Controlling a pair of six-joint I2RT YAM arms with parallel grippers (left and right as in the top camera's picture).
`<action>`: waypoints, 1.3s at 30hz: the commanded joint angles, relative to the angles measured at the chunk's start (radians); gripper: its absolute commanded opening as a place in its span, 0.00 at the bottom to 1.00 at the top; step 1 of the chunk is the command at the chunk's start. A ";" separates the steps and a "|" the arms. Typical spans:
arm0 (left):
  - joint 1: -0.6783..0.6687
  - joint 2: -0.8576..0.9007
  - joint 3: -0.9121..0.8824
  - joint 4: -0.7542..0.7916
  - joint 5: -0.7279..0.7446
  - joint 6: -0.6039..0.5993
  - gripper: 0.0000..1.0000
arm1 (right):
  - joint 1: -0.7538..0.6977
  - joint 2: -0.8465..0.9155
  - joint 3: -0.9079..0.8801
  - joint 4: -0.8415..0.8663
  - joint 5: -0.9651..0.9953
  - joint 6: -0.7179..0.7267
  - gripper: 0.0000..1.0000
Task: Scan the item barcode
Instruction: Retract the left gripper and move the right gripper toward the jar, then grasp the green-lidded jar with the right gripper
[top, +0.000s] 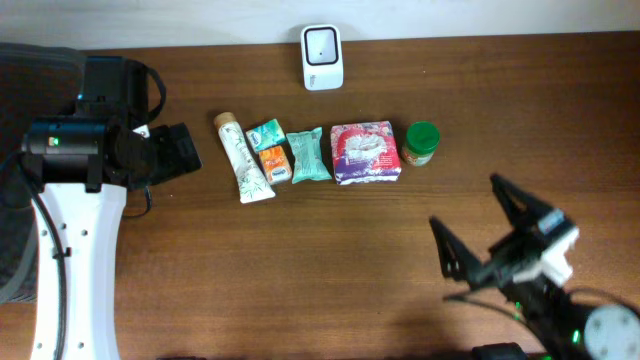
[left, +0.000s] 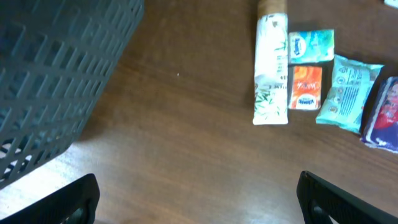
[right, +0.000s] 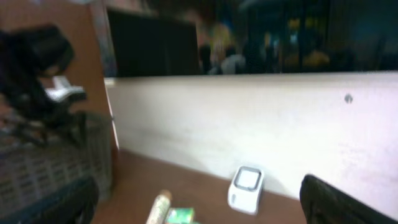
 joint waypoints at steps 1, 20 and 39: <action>0.003 -0.012 0.005 -0.001 -0.005 -0.014 0.99 | 0.005 0.264 0.289 -0.286 0.009 -0.175 0.98; 0.003 -0.012 0.005 -0.001 -0.005 -0.014 0.99 | 0.183 1.070 0.881 -0.996 0.130 0.012 0.99; 0.003 -0.012 0.005 -0.001 -0.005 -0.014 0.99 | 0.188 1.278 0.877 -0.798 0.023 0.053 0.99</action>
